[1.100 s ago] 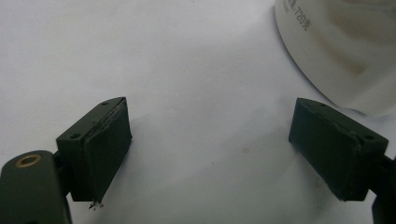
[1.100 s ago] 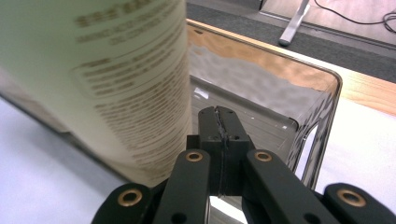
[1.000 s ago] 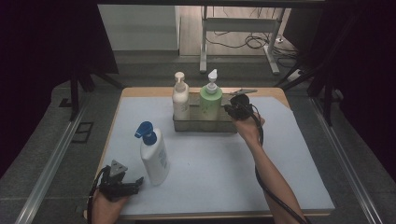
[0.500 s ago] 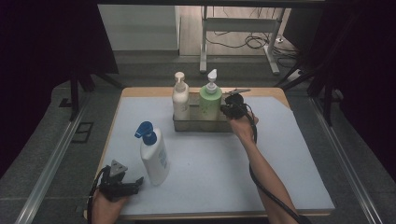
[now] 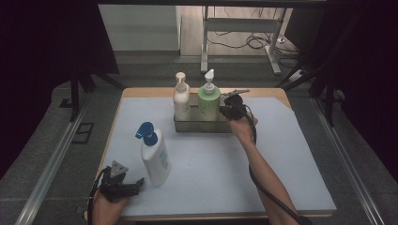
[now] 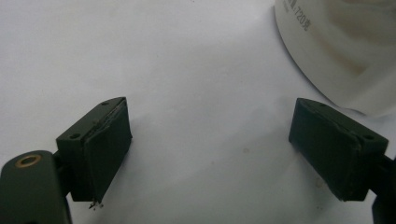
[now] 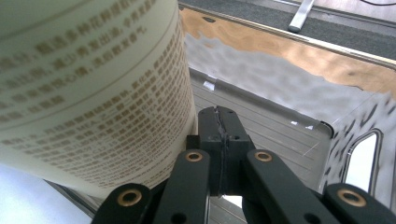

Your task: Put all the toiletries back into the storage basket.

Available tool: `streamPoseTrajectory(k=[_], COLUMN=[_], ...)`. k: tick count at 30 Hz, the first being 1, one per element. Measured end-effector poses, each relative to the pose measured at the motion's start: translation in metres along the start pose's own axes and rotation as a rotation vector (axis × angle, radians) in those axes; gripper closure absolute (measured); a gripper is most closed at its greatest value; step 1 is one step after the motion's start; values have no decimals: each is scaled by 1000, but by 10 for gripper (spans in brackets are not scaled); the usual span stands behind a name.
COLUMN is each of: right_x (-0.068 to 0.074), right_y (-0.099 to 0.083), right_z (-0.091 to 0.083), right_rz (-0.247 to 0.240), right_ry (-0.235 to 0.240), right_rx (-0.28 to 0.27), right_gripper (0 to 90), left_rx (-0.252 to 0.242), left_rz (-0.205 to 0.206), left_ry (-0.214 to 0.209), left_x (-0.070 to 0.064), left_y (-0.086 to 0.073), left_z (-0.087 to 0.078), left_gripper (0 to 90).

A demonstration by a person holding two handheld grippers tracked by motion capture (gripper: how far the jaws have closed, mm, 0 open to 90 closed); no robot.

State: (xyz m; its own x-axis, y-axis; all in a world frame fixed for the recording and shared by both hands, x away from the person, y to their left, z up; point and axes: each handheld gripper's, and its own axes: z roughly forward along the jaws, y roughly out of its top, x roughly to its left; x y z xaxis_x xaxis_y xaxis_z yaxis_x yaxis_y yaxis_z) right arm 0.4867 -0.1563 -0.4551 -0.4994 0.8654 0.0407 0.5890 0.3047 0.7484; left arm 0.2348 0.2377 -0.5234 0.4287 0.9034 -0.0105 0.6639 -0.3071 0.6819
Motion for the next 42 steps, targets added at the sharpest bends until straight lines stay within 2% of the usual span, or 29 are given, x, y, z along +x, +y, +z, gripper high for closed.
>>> streamPoseTrajectory(k=[7,24,33,42], right_x=[3,21,30,32], right_y=[0,-1,0,1], right_z=[2,11,14,13], right_rz=[-3,-17,-33,-32], right_ry=[11,39,17,6], right_rx=[1,6,9,10], right_gripper=[890,890,891,892], left_rx=[0,0,1,1], left_rz=[-2,0,-1,-1], left_ry=[-1,0,-1,-1], left_x=[0,0,0,0], left_y=[0,0,0,0], left_z=[0,0,0,0], left_gripper=[129,129,129,128])
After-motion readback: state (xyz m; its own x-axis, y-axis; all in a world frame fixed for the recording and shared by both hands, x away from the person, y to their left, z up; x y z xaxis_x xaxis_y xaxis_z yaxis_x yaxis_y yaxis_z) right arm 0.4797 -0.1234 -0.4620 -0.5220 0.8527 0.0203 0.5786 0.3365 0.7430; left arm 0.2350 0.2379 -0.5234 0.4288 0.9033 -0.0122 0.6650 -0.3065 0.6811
